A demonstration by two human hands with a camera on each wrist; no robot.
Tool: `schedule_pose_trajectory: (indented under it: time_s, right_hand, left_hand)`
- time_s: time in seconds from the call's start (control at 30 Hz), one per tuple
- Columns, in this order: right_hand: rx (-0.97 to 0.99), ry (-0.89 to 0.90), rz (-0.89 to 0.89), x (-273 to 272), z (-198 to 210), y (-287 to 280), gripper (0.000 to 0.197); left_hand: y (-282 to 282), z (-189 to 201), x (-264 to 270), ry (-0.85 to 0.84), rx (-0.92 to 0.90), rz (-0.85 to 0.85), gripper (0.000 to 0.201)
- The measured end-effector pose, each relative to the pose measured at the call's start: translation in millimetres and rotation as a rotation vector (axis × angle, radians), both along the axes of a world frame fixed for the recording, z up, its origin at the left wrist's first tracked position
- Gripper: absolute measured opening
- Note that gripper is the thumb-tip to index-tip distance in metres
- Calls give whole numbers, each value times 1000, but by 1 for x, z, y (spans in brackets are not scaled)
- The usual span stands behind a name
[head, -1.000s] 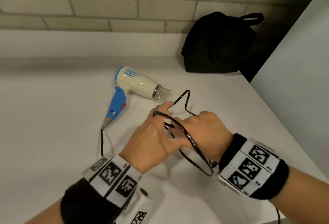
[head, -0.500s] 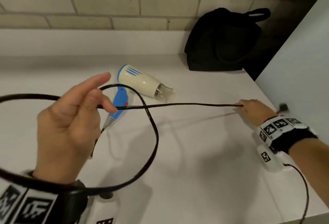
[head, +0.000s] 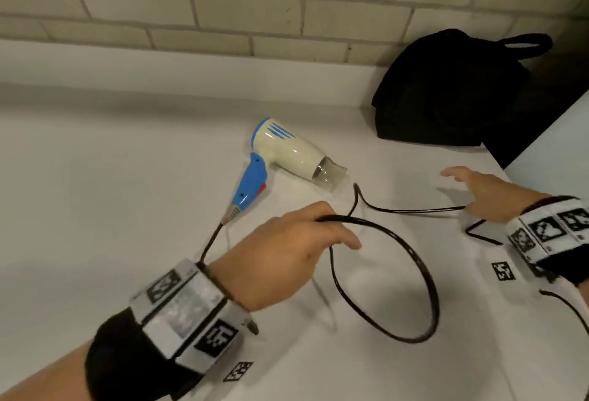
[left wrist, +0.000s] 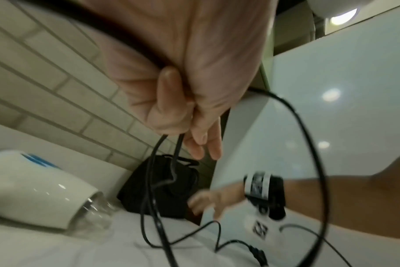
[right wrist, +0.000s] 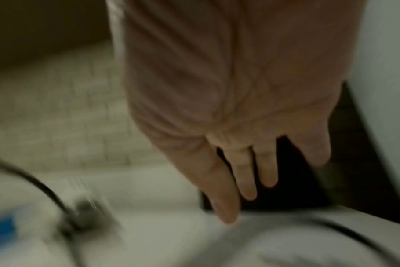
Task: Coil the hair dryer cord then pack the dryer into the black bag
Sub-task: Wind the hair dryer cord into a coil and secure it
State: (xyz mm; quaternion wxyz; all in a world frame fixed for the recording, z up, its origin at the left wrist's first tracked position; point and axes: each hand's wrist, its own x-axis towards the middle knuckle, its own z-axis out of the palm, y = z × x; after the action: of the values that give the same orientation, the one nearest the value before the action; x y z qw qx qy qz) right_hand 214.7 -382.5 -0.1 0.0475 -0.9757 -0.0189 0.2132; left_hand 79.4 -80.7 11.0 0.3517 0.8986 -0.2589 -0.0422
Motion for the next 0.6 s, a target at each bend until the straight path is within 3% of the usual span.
schedule_pose_trajectory:
  time_s: [0.1, 0.2, 0.27, 0.3, 0.37, 0.43, 0.5, 0.57, 0.6]
  right_hand:
    - [466, 5, 344, -45, 43, 46, 79]
    - [780, 234, 588, -86, 39, 78, 85]
    - [1004, 262, 528, -96, 29, 76, 71]
    - [1151, 278, 403, -98, 28, 70, 59]
    - [1366, 353, 205, -106, 32, 54, 69]
    - [1277, 512, 259, -124, 32, 50, 83]
    - [1005, 632, 418, -143, 28, 58, 74]
    - [849, 476, 435, -146, 19, 52, 60]
    - [869, 346, 363, -140, 18, 47, 60]
  left_hand:
    - [-27, 0, 6, 54, 140, -66, 50]
    - [-43, 5, 11, 41, 194, -133, 52]
    - [-43, 4, 11, 48, 200, -155, 53]
    - [-40, 3, 10, 58, 182, -147, 54]
    - [-30, -1, 11, 92, 117, -106, 55]
    - [-25, -4, 12, 116, 36, -72, 55]
    - [-26, -5, 12, 119, -5, -92, 55]
    - [-29, -5, 11, 107, -42, -122, 52]
    - [-29, -4, 10, 94, -73, -122, 49]
